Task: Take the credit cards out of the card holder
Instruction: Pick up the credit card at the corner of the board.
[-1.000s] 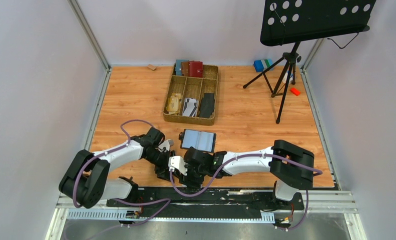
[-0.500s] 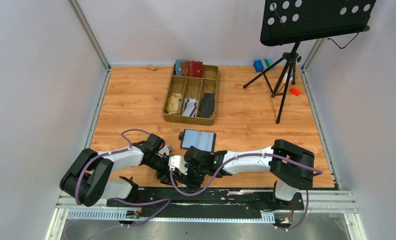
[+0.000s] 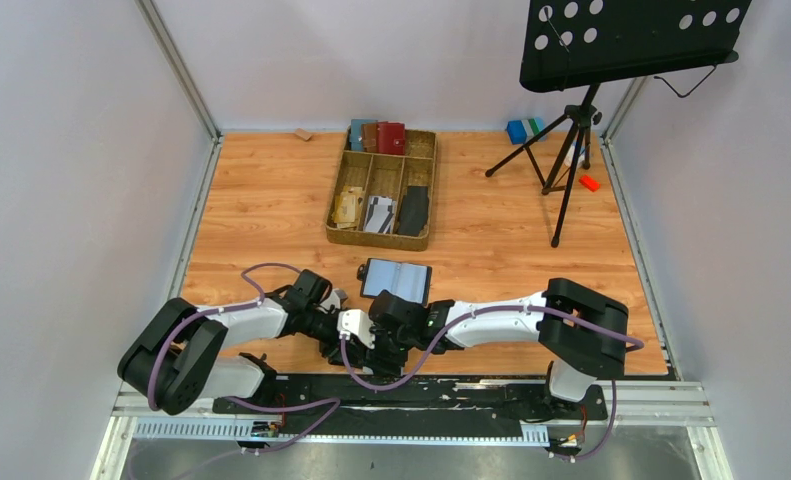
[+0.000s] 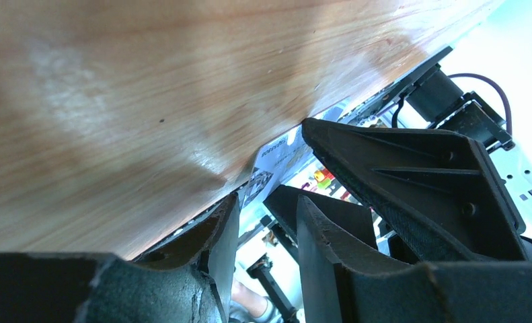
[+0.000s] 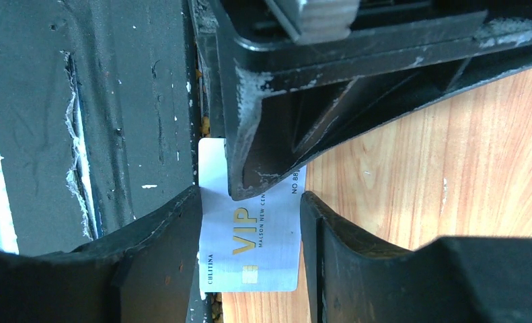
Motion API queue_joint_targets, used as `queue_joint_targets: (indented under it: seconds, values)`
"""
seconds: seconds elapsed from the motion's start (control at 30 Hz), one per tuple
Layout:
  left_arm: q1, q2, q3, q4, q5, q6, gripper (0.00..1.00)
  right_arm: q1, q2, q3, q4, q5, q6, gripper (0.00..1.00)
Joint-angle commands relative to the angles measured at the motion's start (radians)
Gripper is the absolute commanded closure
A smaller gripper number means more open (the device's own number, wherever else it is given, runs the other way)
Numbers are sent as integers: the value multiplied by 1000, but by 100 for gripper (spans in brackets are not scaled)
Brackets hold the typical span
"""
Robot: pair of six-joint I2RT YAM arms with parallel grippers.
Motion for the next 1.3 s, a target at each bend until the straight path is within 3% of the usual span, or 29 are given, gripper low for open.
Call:
queue_joint_targets:
  seconds: [0.0,0.27,0.83,1.0,1.27]
  values:
    - [-9,5,-9,56,7,-49,57,-5,34,-39,-52,-36,15,55]
    - [-14,5,-25,75,12,-69,61,-19,33,-52,-36,-61,22,56]
    - [-16,2,-107,333,19,-288,99,-37,36,-66,-9,-79,31,56]
    - [-16,7,-87,328,23,-301,100,-47,34,-60,-5,-78,33,56]
    - [-16,-19,-38,190,14,-234,100,-100,-73,-65,-13,-74,64,31]
